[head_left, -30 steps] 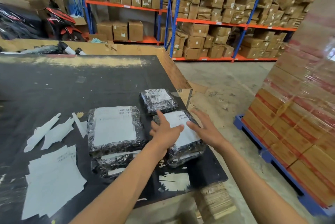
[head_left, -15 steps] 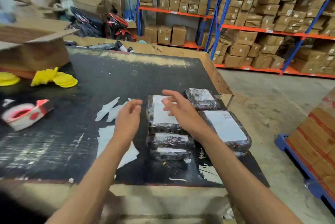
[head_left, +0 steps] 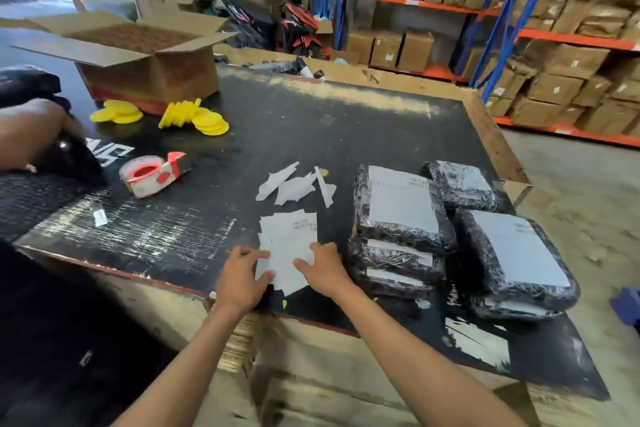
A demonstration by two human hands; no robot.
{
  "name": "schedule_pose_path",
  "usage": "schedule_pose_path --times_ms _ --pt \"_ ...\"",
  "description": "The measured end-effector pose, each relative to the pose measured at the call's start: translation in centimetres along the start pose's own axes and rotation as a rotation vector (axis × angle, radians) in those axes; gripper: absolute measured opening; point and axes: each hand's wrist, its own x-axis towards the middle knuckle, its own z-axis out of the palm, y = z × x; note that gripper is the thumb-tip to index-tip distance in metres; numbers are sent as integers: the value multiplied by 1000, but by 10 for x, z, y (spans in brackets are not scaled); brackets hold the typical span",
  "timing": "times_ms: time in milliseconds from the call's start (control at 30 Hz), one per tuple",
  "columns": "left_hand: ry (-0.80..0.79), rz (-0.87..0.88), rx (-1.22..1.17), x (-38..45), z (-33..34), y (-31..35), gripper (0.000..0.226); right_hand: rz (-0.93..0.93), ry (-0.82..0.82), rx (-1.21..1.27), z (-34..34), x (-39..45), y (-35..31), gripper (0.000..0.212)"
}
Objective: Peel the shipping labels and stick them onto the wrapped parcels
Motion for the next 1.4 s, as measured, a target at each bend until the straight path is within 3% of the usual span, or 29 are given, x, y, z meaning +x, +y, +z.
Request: schedule_pose_path --times_ms 167,300,400,633,733,800,900,967,1033,1167,1400 --pt "81 58 8 -6 6 -3 38 68 213 -82 12 6 5 37" --pt "122 90 33 -8 8 -5 38 91 364 27 11 5 3 35" --pt "163 105 71 -10 13 -5 37 78 430 46 13 4 3 17" --pt "208 81 141 -14 15 2 39 4 494 30 13 -7 -1 14" --pt "167 71 131 -10 15 1 39 -17 477 140 16 -12 -6 10" --pt "144 3 -57 -6 6 6 35 -31 446 271 14 -16 -10 11" --pt "241 -83 -407 -9 -16 21 37 -55 360 512 3 -28 -19 12" --pt "129 -183 -732 -20 -37 40 45 -77 329 682 -8 -40 -29 10" --pt "-60 -176 -1060 -36 -54 54 41 -112 331 798 -19 -51 -37 6" --pt "-97 -59 -1250 -61 -75 72 27 -181 339 873 -39 -67 -47 8" --pt "-127 -10 -1256 -75 -96 86 27 -269 343 854 -57 -88 -51 5"
